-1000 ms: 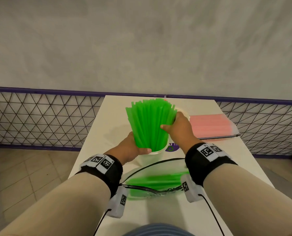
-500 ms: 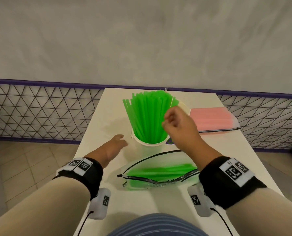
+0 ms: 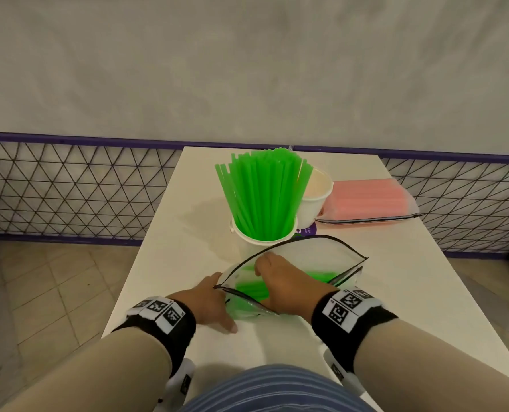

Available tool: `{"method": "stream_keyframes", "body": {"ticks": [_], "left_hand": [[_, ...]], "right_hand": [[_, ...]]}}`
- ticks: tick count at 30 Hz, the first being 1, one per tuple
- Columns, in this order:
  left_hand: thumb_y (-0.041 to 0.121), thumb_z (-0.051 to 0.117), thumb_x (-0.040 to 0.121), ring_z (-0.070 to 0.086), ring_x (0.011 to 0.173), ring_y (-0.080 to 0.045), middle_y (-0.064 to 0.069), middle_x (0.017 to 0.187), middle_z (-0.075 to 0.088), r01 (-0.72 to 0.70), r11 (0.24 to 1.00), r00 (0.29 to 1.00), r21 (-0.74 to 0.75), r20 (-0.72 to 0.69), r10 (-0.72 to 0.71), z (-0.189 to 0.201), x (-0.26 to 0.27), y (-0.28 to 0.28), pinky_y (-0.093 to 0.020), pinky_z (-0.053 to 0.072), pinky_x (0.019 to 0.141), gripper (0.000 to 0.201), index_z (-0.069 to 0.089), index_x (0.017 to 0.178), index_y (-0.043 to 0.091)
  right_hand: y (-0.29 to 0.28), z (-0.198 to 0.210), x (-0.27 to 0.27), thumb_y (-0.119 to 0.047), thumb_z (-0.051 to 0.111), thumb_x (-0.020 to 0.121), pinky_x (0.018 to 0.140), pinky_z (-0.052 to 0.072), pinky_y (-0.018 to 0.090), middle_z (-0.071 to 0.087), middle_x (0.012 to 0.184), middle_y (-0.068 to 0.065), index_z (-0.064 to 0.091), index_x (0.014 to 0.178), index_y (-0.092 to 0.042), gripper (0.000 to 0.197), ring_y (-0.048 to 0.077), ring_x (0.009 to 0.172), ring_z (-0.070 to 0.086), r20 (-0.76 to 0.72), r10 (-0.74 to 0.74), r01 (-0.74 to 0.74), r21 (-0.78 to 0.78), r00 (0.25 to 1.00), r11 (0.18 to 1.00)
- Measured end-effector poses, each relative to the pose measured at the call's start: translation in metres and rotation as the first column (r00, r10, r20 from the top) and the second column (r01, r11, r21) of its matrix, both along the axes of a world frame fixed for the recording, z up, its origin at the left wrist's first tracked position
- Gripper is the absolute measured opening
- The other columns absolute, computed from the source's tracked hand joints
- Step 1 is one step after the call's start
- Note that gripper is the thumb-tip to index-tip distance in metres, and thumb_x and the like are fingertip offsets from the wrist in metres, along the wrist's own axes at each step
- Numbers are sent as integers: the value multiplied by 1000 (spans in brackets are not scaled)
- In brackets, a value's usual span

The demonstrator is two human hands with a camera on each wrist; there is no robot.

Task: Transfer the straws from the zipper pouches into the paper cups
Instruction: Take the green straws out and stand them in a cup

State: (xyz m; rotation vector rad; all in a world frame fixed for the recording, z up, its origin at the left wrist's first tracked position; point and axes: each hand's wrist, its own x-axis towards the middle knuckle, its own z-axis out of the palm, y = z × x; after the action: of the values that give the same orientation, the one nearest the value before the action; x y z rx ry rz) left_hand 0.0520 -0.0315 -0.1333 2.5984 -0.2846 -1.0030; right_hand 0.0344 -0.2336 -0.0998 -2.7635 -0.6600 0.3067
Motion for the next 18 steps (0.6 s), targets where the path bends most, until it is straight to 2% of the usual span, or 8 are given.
{"method": "stream_keyframes", "body": {"ticks": [2, 4, 6, 8, 11, 14, 18], "left_hand": [[54, 78, 70, 19, 146, -22, -4, 158, 22, -58, 998, 998, 3, 24, 58, -8, -5, -4, -35, 19, 120, 99, 31, 151, 21], [44, 74, 79, 32, 141, -24, -10, 154, 30, -150, 987, 986, -49, 68, 154, -14, -6, -5, -31, 28, 115, 89, 30, 149, 11], [37, 78, 76, 47, 129, -24, -8, 143, 43, -169, 980, 978, -106, 109, 180, -8, -10, -5, -29, 39, 106, 83, 37, 143, 10], [40, 83, 67, 54, 118, -23, -5, 128, 53, -135, 977, 972, -166, 170, 163, -8, -11, -4, -30, 44, 100, 76, 47, 130, 17], [50, 73, 53, 59, 106, -20, 0, 110, 61, -154, 957, 961, -247, 188, 203, -12, -7, 0, -35, 48, 96, 64, 54, 110, 27], [40, 73, 59, 60, 105, -22, -2, 110, 62, -103, 966, 967, -237, 205, 153, -10, -6, -3, -39, 49, 95, 56, 61, 110, 20], [43, 82, 59, 57, 106, -19, -1, 112, 59, -8, 989, 967, -148, 252, 45, -12, -4, -7, -34, 46, 96, 64, 59, 116, 22]], "right_hand": [[1, -7, -4, -29, 74, 78, 94, 43, 33, 42, 130, 13, 39, 133, -7, 69, 29, 113, 50, -62, -3, 4, 14, 998, 1000], [1, -12, -5, -36, 72, 81, 102, 42, 36, 38, 139, 12, 26, 145, -10, 83, 29, 122, 48, -150, -50, 51, 9, 987, 999], [-1, -14, -3, -43, 70, 82, 100, 42, 37, 43, 133, 13, 35, 141, -10, 76, 31, 119, 48, -92, -54, 50, -54, 994, 997], [-5, -13, -4, -45, 69, 81, 93, 42, 37, 45, 121, 11, 50, 128, -12, 61, 30, 112, 47, -23, -20, 16, -136, 1000, 991], [-9, -15, -8, -35, 69, 81, 84, 42, 37, 45, 118, 9, 52, 121, -12, 49, 26, 109, 44, 0, 54, -54, -161, 999, 986], [-5, -18, -13, -15, 60, 85, 81, 41, 38, 49, 117, 12, 51, 119, -7, 37, 30, 108, 48, -5, 65, -65, -180, 998, 981], [6, -21, -17, 0, 51, 86, 78, 38, 40, 51, 115, 19, 51, 117, -1, 31, 36, 103, 51, -3, 80, -78, -245, 997, 966]]}}
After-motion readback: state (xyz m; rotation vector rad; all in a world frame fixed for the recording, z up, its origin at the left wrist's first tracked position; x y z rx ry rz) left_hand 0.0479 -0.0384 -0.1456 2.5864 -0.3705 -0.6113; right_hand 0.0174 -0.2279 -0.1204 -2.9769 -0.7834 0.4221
